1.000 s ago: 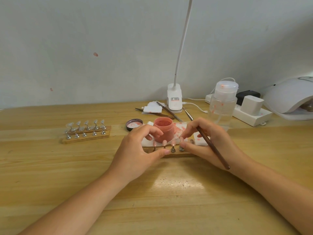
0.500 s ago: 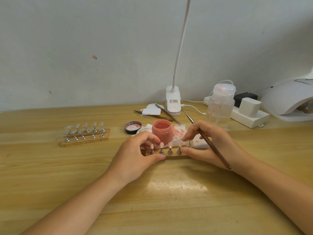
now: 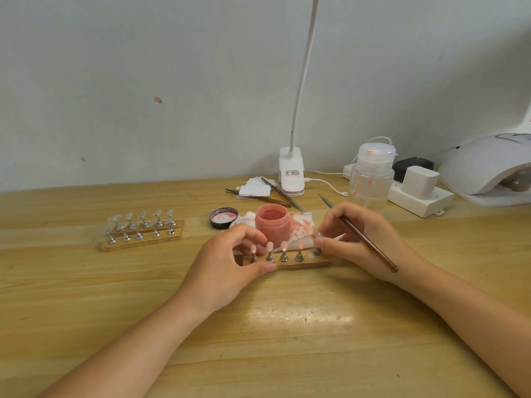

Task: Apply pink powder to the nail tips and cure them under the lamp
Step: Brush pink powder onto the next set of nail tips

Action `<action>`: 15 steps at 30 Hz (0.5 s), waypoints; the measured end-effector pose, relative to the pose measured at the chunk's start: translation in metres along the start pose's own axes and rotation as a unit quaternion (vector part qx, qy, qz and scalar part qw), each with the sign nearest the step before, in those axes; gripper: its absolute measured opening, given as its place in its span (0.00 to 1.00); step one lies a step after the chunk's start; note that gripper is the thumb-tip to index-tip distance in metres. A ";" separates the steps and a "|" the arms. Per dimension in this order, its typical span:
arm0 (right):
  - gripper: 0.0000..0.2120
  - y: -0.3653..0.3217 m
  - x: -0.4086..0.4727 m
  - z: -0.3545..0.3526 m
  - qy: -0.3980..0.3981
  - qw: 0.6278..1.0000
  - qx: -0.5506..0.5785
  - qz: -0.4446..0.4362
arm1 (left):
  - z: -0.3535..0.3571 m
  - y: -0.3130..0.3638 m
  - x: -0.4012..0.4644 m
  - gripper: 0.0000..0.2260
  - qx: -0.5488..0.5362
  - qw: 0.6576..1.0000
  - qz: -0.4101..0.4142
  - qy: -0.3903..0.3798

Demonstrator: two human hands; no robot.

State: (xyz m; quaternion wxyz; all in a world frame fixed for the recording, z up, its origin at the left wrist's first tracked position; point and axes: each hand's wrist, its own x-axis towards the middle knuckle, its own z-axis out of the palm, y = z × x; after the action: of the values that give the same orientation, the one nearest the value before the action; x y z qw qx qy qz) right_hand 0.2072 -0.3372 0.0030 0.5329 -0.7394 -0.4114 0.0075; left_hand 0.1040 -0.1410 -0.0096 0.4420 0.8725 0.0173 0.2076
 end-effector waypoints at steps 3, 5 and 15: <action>0.10 -0.002 0.001 0.002 0.051 0.999 -0.005 -0.002 | 0.000 0.001 -0.001 0.13 0.022 1.000 0.009 0.002; 0.11 -0.008 0.001 0.007 0.082 0.996 -0.022 -0.021 | 0.001 0.003 -0.003 0.13 0.049 0.998 0.022 0.013; 0.11 -0.030 -0.010 0.046 0.095 0.973 -0.103 -0.182 | 0.002 0.014 -0.007 0.10 0.065 0.979 0.182 0.068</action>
State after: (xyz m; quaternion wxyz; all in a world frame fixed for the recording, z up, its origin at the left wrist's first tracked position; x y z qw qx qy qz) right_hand 0.1616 -0.3046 0.0030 0.4827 -0.7005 -0.4850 -0.2026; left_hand 0.0966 -0.1530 -0.0021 0.3371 0.8717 -0.0987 0.3417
